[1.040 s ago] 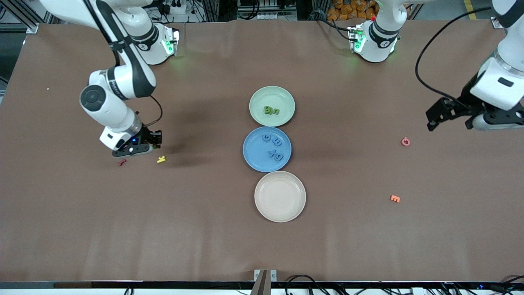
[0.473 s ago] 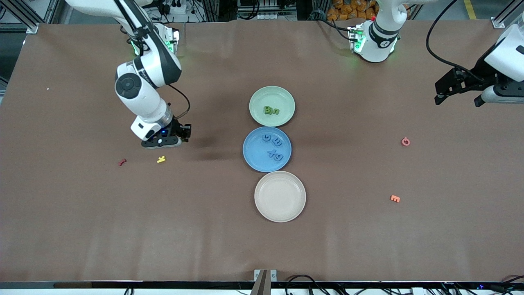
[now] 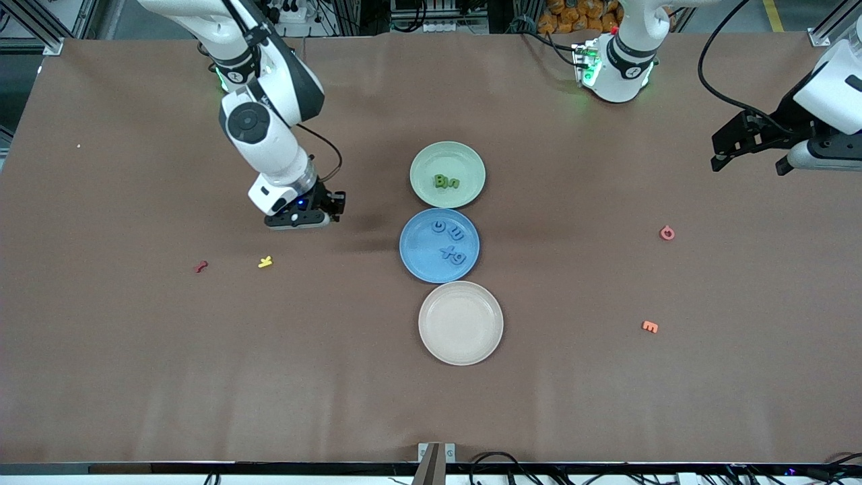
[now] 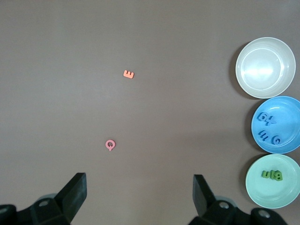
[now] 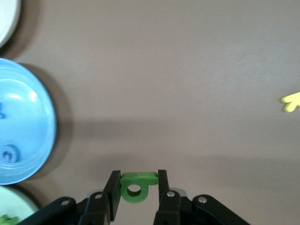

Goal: Sort letters by color into matching plates
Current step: 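Carry the green letter to the green plate with the right gripper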

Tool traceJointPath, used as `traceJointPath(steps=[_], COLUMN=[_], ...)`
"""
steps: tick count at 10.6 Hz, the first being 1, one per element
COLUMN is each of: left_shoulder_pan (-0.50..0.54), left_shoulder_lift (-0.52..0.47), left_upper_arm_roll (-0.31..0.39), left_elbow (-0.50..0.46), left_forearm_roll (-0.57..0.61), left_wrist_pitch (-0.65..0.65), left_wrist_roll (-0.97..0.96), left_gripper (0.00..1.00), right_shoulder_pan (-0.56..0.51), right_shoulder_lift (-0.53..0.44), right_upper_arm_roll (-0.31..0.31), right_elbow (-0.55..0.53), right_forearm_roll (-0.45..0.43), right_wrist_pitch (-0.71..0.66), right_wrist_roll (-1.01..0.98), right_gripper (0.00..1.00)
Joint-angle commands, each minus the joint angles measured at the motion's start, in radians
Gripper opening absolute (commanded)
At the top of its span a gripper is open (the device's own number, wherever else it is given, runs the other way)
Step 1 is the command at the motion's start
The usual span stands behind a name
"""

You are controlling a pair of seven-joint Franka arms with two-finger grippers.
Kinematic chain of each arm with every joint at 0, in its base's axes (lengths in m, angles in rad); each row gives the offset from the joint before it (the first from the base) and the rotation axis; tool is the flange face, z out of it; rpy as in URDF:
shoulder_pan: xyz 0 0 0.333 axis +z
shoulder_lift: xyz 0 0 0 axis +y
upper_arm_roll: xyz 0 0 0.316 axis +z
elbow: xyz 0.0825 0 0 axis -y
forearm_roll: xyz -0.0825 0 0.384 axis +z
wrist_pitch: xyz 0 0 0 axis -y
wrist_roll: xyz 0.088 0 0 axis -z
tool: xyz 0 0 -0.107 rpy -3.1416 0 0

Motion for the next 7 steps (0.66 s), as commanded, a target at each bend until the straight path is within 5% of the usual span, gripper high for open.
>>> traceJointPath(steps=[1,7], left_shoulder_pan=[-0.005,-0.003], left_shoulder_lift=[0.018,0.020], left_upper_arm_roll=[0.004,-0.010], left_elbow=[0.030,0.030], left_forearm_roll=[-0.026,-0.027], left_wrist_pitch=[-0.009,-0.008], left_wrist_roll=[-0.002,-0.002], left_gripper=[1.00,1.00], right_shoulder_pan=[0.061,0.228], right_shoulder_lift=[0.012,0.065], right_upper_arm_roll=[0.015,0.032], right_elbow=[0.035,0.109], right_forearm_roll=[0.015,-0.005], right_wrist_pitch=[-0.005,0.003], right_wrist_roll=[0.117,0.358], right_gripper=[0.00,0.00])
